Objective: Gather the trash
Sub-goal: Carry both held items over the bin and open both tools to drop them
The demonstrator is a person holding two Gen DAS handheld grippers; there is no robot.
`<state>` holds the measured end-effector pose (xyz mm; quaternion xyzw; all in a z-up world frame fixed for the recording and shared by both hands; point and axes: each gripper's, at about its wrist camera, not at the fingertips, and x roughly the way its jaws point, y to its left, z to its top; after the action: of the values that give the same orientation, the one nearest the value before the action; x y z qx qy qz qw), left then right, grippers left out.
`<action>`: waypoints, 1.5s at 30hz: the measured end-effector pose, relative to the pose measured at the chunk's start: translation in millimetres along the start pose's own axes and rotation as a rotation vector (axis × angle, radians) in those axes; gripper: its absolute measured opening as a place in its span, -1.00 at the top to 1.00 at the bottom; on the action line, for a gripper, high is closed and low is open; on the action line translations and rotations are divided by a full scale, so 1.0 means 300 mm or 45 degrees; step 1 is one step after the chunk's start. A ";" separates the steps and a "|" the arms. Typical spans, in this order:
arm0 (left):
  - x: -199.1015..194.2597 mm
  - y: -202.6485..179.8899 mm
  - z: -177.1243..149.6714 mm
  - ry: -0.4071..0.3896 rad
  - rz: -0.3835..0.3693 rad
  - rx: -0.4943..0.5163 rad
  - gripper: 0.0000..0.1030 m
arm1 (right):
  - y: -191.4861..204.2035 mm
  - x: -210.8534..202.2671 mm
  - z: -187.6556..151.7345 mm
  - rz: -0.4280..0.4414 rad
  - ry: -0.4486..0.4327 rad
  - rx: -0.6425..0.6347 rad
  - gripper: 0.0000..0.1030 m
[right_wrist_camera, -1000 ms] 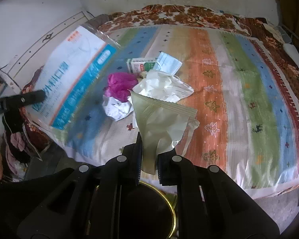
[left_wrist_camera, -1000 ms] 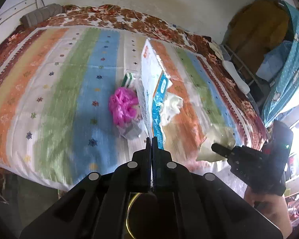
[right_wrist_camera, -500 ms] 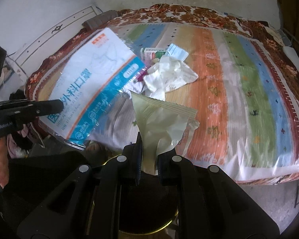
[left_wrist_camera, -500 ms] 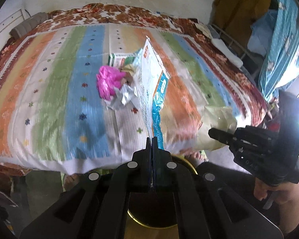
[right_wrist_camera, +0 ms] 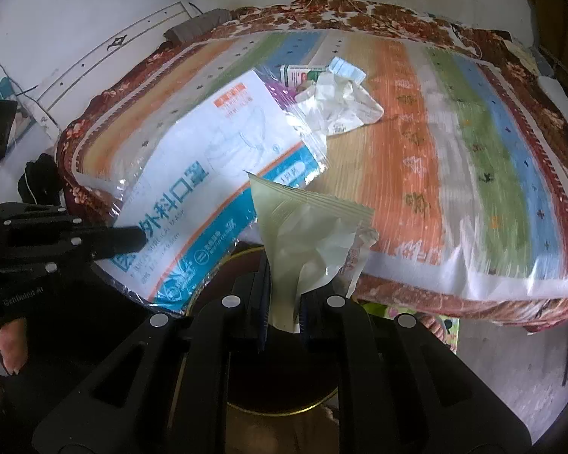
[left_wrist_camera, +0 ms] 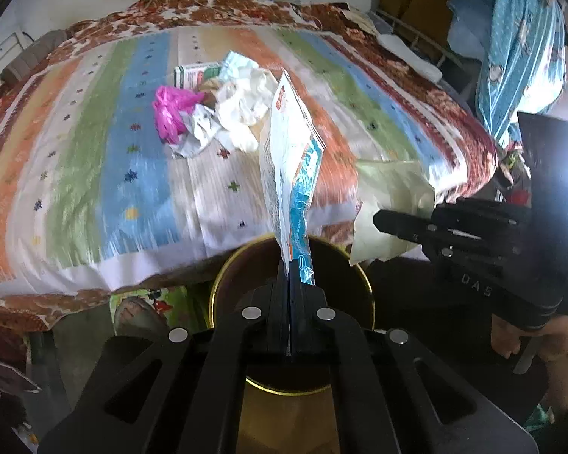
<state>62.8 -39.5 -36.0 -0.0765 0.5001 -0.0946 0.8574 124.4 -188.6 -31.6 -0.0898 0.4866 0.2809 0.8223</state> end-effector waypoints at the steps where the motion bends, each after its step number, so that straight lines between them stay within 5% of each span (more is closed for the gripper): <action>1: 0.006 -0.007 -0.010 0.011 0.002 0.005 1.00 | 0.003 0.001 -0.010 -0.002 0.006 0.001 0.78; 16: 0.166 -0.032 -0.121 0.242 0.105 0.004 1.00 | 0.023 0.103 -0.161 -0.035 0.192 0.031 0.78; 32: 0.338 0.056 -0.164 0.485 0.081 -0.221 1.00 | -0.033 0.267 -0.213 0.003 0.428 0.214 0.76; 36: 0.366 0.105 -0.173 0.538 0.080 -0.323 0.90 | -0.059 0.281 -0.211 0.006 0.438 0.275 0.26; 38: 0.368 0.127 -0.174 0.537 0.093 -0.364 0.32 | -0.070 0.285 -0.211 0.024 0.442 0.300 -0.11; 45: 0.324 0.172 -0.133 0.432 0.110 -0.436 0.21 | -0.076 0.282 -0.192 0.023 0.423 0.299 -0.31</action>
<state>79.4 -14.1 -148.9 -0.1823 0.6484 0.0168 0.7390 125.0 -200.1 -136.0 -0.0341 0.6456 0.2110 0.7331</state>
